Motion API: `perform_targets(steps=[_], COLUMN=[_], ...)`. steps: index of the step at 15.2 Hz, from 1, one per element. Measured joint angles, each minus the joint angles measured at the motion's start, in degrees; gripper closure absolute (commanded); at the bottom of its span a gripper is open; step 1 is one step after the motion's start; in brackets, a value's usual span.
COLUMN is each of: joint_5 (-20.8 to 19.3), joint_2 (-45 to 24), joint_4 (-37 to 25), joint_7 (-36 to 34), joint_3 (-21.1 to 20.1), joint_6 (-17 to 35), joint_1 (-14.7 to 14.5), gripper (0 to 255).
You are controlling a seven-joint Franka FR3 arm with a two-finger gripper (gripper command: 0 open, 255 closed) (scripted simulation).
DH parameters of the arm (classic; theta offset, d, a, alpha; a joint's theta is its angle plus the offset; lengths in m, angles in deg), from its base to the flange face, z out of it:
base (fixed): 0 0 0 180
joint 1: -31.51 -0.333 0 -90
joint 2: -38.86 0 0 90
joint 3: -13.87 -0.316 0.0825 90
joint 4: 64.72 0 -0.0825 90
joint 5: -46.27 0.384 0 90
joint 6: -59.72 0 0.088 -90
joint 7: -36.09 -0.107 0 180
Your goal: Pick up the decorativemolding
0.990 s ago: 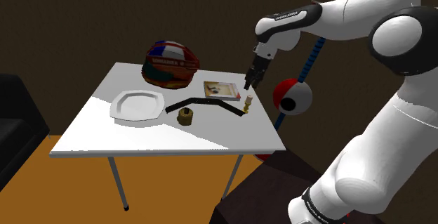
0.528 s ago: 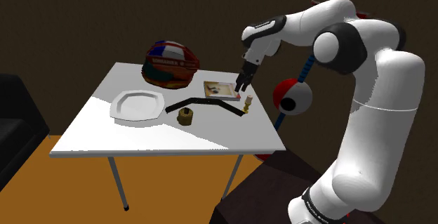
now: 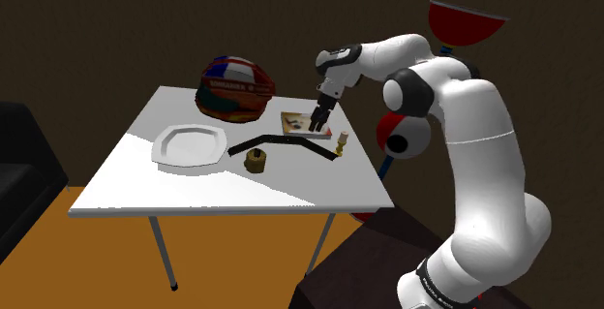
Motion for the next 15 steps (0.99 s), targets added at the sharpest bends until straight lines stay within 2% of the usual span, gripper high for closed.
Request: perform_targets(steps=[4,6,12,13,15], joint_5=[1.55,1.80,2.28,2.36,2.38], joint_2=[-12.12,-14.75,-17.55,-17.55,-18.01], joint_4=[-16.90,-20.06,-21.93,-21.99,-21.62], joint_7=[-0.35,-0.40,0.12,0.27,0.39], joint_3=[-2.93,-3.46,-3.88,-3.84,-3.85], joint_6=[-5.69,-6.28,-5.34,-5.55,-4.67], joint_1=[4.07,4.78,5.08,5.11,5.08], gripper=[0,0,0,255,255])
